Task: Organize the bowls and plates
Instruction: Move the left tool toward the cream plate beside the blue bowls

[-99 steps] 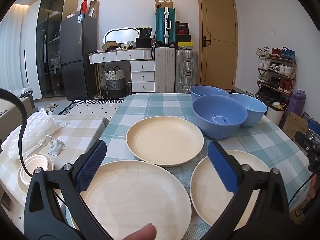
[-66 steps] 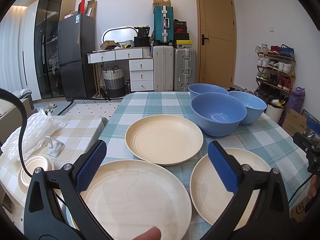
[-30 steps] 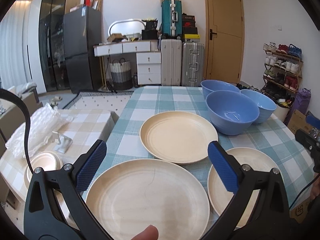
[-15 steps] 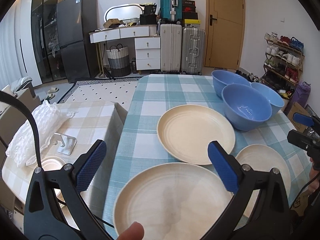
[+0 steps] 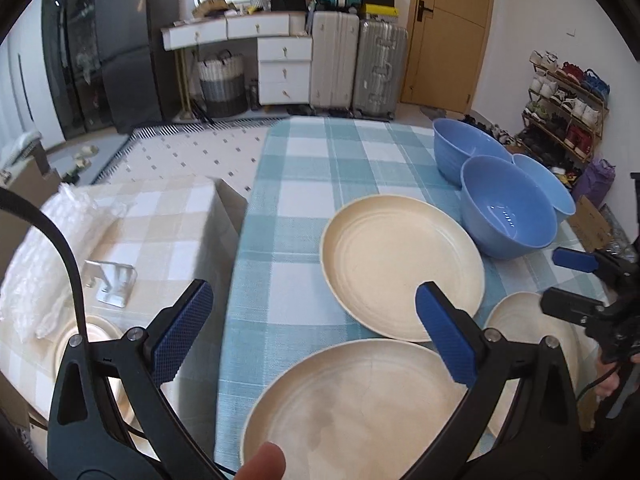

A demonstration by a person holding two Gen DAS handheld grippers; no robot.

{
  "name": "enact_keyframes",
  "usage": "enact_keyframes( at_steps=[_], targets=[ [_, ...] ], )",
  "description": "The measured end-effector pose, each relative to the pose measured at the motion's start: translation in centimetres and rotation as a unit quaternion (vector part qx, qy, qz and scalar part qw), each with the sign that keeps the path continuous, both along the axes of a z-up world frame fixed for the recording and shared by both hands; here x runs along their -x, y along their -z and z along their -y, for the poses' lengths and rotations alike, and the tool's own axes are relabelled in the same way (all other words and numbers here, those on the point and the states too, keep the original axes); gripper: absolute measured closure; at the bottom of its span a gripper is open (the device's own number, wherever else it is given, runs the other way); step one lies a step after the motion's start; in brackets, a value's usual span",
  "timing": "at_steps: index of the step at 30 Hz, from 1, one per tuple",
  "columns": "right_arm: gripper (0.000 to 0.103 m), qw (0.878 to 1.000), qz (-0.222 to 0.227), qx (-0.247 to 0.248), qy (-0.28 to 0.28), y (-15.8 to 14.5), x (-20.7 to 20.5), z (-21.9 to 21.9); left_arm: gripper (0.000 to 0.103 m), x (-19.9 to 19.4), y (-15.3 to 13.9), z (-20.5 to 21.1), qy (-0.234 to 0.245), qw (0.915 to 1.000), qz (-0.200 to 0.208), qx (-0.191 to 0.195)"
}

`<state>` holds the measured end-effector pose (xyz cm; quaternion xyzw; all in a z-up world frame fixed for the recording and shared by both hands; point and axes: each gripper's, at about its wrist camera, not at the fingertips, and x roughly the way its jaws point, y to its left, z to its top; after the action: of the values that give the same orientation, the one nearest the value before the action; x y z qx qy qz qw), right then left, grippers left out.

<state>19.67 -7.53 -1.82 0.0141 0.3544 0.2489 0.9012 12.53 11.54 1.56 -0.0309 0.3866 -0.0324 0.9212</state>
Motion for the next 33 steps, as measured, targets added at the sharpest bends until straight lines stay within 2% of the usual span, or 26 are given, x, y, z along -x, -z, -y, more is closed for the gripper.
enact_keyframes(
  at_steps=[6, 12, 21, 23, 26, 33],
  targets=[
    [0.000, 0.999, -0.052, 0.003, 0.000, 1.2, -2.4, -1.0, 0.002, -2.1, 0.2, -0.2, -0.008, 0.9997, -0.021, 0.004],
    [0.000, 0.995, -0.095, -0.004, 0.002, 2.5, -4.0, -1.7, 0.002, -4.4, 1.6, 0.4, 0.003, 0.9986, -0.052, -0.012],
    [0.005, 0.994, -0.111, 0.008, 0.019, 3.4, -5.5, -1.8, 0.006, -8.0, 3.9, 1.0, 0.016, 0.9954, -0.094, 0.015],
    [0.006, 0.992, -0.125, -0.005, 0.023, 3.9, -6.1, -1.6, 0.006, -8.7, 4.4, 1.3, 0.016, 0.9948, -0.099, 0.015],
    [0.016, 0.991, -0.133, -0.014, 0.031, 4.1, -6.6, -1.3, 0.007, -9.7, 5.3, 1.6, 0.018, 0.9938, -0.109, 0.008],
    [0.021, 0.989, -0.142, -0.010, 0.037, 5.0, -7.4, -1.5, 0.010, -11.2, 7.2, 1.8, 0.016, 0.9921, -0.123, 0.020]
  ],
)
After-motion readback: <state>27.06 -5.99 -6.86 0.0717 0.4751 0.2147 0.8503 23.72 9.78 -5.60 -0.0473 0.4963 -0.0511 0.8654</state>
